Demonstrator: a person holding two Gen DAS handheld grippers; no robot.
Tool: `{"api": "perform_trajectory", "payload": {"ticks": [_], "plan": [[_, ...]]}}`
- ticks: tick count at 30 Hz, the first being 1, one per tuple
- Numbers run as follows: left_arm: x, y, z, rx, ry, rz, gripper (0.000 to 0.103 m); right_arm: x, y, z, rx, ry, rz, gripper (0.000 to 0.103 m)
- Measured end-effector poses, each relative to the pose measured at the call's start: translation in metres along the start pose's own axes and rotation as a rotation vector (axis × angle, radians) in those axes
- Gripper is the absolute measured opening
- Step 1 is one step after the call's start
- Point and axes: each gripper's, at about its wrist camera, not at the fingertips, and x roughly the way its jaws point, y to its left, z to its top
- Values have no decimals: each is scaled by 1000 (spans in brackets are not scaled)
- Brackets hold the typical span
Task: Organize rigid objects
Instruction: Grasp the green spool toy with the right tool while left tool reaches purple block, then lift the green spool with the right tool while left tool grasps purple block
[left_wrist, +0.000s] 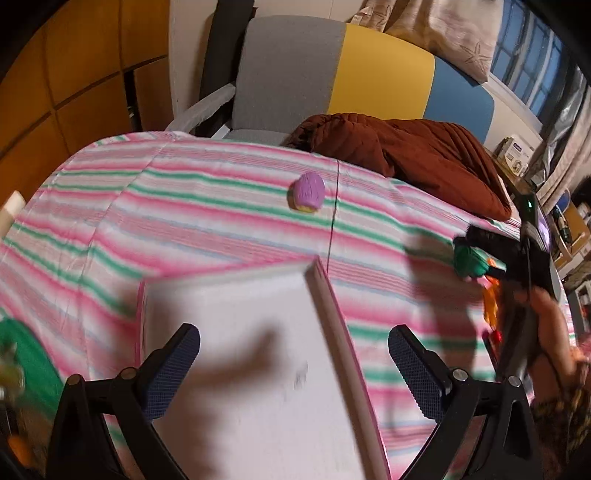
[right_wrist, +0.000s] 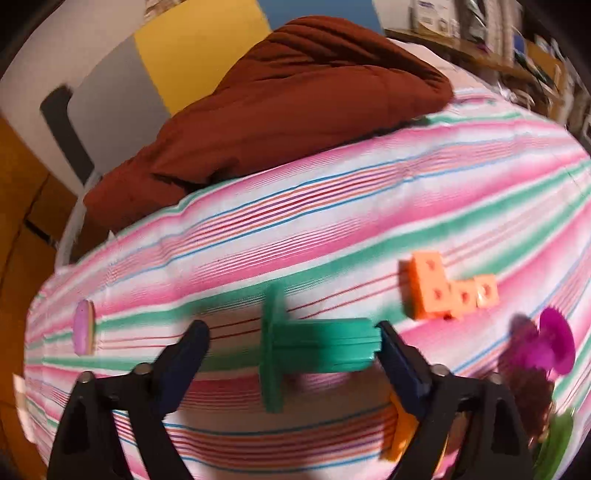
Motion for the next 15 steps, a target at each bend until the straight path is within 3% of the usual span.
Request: {"api": "perform_trajectory", "payload": {"ticks": [2, 3, 9, 15], "plan": [[16, -2, 19, 16, 9, -26, 103, 8, 7, -1, -61, 26, 7, 64], [25, -3, 27, 23, 22, -27, 103, 8, 11, -3, -92, 27, 0, 62], [92, -6, 80, 23, 122, 19, 103, 4, 24, -16, -200, 26, 14, 60], [136, -14, 118, 40, 133, 84, 103, -3, 36, -35, -279, 55, 28, 60]]}}
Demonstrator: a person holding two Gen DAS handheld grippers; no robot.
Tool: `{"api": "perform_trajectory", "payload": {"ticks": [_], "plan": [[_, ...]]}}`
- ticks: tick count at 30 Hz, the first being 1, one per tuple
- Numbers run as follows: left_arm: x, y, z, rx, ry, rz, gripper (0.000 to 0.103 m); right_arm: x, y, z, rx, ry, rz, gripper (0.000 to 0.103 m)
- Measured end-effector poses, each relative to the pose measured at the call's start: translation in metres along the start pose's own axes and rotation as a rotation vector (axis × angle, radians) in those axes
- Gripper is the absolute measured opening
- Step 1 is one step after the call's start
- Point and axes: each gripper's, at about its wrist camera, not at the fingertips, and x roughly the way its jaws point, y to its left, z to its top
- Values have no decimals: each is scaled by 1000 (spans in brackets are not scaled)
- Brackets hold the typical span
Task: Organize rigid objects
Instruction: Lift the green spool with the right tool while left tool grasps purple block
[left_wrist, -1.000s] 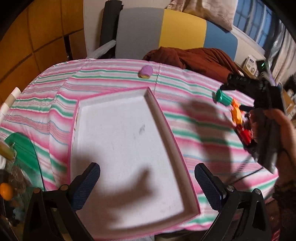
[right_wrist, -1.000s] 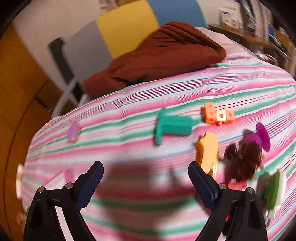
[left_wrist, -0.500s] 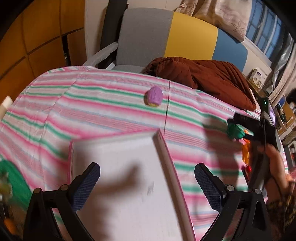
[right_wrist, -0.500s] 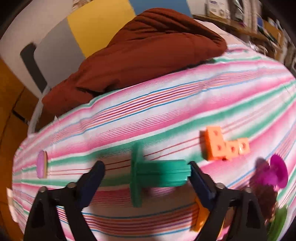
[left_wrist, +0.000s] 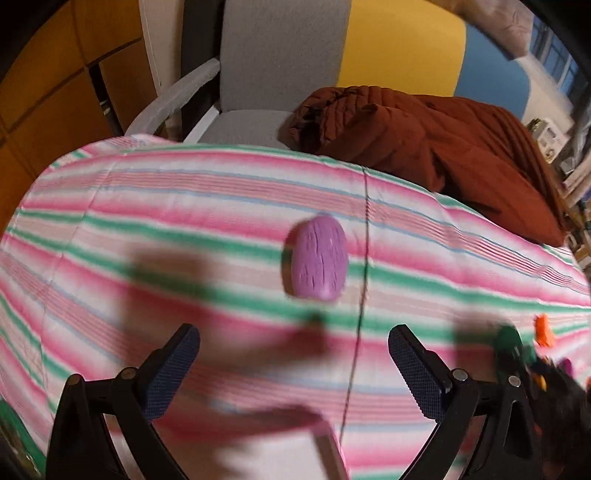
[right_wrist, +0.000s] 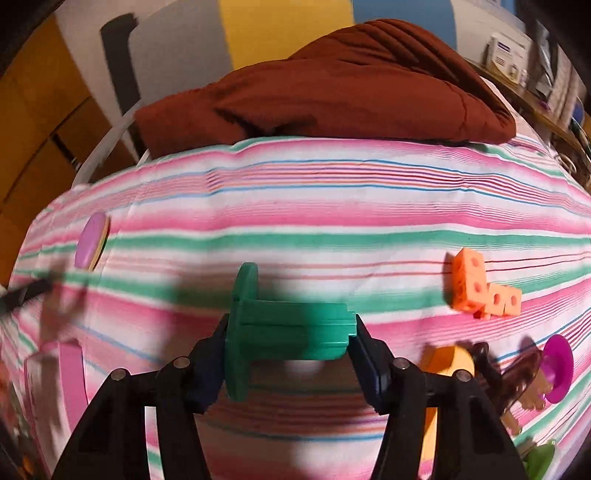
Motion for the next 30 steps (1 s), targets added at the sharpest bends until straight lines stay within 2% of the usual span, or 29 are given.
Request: {"api": "perform_trajectory", "payload": {"ticks": [4, 7, 9, 11, 13, 15, 17, 19, 21, 24, 25, 26, 30], "plan": [[27, 0, 22, -16, 22, 68, 102, -4, 12, -13, -64, 15, 4, 60], [46, 4, 30, -46, 50, 80, 99, -8, 25, -25, -153, 19, -49, 60], [54, 3, 31, -43, 57, 58, 98, -16, 29, -33, -227, 8, -108, 60], [56, -1, 33, -25, 38, 65, 90, -24, 37, -42, -325, -17, -228, 60], [58, -7, 33, 14, 25, 84, 75, -27, 49, -54, -451, -54, -356, 60], [64, -14, 32, 49, 34, 78, 67, -26, 61, -70, -579, -77, -456, 60], [63, -14, 30, 58, 11, 54, 59, -26, 68, -81, -652, -92, -500, 60], [63, -14, 30, 54, 12, 22, 44, -23, 78, -92, -736, -126, -566, 60], [61, -13, 29, 59, 11, 31, 44, -22, 83, -99, -779, -144, -604, 60], [60, -8, 25, 62, 7, 22, 44, -28, 85, -105, -807, -162, -606, 65], [58, -6, 23, 57, 4, 19, 44, -30, 85, -105, -807, -166, -588, 70], [55, -2, 21, 46, -3, 16, 44, -34, 85, -105, -799, -169, -556, 76], [38, 12, 11, -3, -37, -20, 44, -51, 80, -100, -709, -174, -411, 76]]}}
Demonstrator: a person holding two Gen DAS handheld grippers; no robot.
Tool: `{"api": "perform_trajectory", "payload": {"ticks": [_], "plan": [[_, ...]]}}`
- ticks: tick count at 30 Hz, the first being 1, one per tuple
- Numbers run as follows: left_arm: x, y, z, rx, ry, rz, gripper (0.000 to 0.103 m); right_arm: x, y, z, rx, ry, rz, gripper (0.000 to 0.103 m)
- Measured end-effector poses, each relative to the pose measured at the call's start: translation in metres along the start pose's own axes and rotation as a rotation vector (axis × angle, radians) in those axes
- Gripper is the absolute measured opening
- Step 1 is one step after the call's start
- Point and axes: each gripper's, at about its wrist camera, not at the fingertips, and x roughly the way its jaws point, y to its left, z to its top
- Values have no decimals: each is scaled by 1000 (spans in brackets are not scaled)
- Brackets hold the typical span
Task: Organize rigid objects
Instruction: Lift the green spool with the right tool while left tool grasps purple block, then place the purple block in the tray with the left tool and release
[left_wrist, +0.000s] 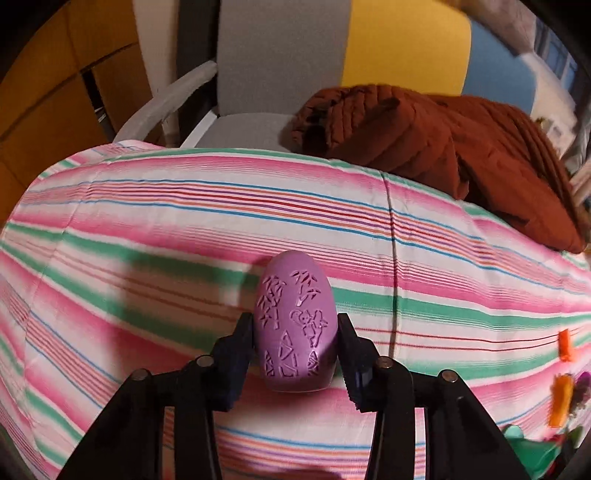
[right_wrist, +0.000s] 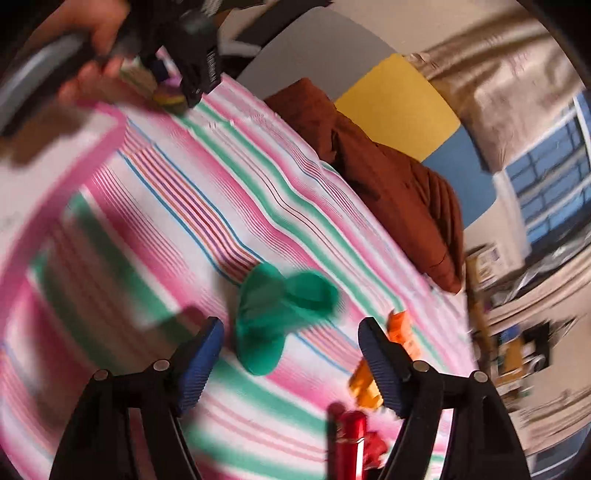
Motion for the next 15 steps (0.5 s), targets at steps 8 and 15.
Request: {"api": "perform_trajectory", "payload": {"ticks": [8, 15], "plan": [[-59, 20, -24, -34, -102, -100, 44, -32, -43, -29, 431, -74, 336, 76], [-97, 40, -75, -69, -112, -174, 44, -25, -37, -39, 496, -36, 366, 76]]}}
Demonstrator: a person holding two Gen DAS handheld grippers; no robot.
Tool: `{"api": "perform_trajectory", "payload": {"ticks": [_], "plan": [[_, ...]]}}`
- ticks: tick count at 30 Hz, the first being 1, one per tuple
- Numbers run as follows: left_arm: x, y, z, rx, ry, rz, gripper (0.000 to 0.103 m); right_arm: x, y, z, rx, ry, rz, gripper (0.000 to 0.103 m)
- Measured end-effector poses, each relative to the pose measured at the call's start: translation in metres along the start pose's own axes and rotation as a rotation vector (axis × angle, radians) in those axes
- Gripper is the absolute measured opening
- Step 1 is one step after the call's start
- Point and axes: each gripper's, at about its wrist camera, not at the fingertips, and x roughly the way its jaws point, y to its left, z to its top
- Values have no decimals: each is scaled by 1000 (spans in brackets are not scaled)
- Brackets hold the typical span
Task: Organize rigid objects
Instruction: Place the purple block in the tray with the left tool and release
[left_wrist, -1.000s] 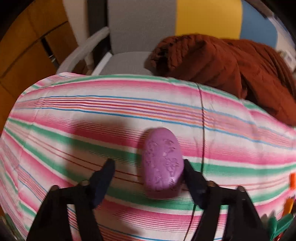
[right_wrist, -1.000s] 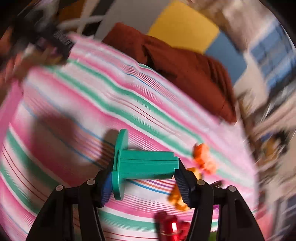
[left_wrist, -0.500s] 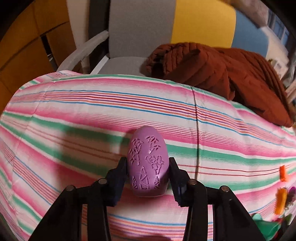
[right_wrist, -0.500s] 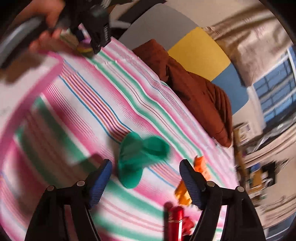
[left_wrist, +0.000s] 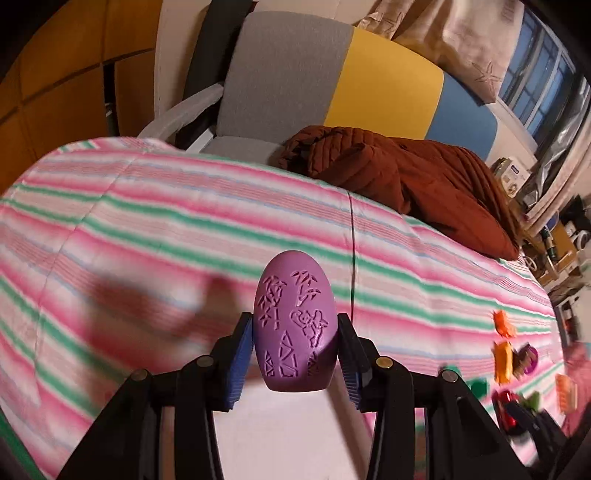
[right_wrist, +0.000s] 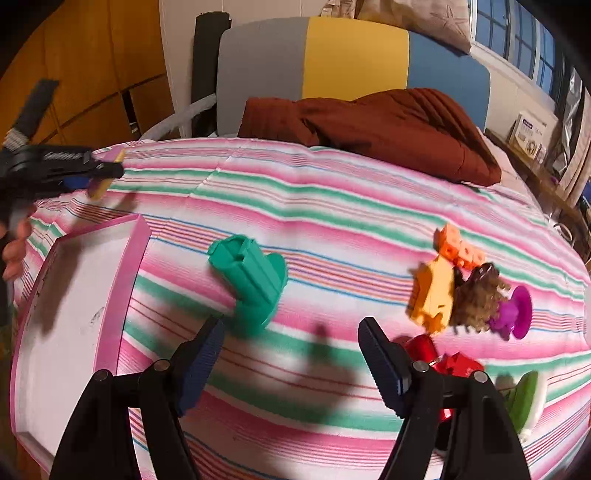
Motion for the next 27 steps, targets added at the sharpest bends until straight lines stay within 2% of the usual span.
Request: {"api": "perform_trajectory", "payload": {"ticks": [5, 9, 13, 19, 21, 23, 25, 27], "plan": [[-24, 15, -36, -18, 6, -9, 44, 8, 14, -2, -19, -12, 13, 76], [-38, 28, -64, -17, 13, 22, 44, 19, 23, 1, -39, -23, -8, 76], [-43, 46, -90, -62, 39, 40, 44, 30, 22, 2, -26, -30, -17, 76], [-43, 60, -109, -92, 56, 45, 44, 44, 18, 7, -19, -49, -25, 76], [-41, 60, -112, -86, 59, 58, 44, 49, 17, 8, -8, -42, -27, 74], [-39, 62, -113, -82, 62, 70, 44, 51, 14, 9, 9, -41, -17, 67], [-37, 64, -115, -83, 64, 81, 44, 55, 13, 12, 29, -36, -11, 66], [-37, 66, -114, -83, 60, 90, 44, 56, 13, 13, 37, -44, -11, 60]]}}
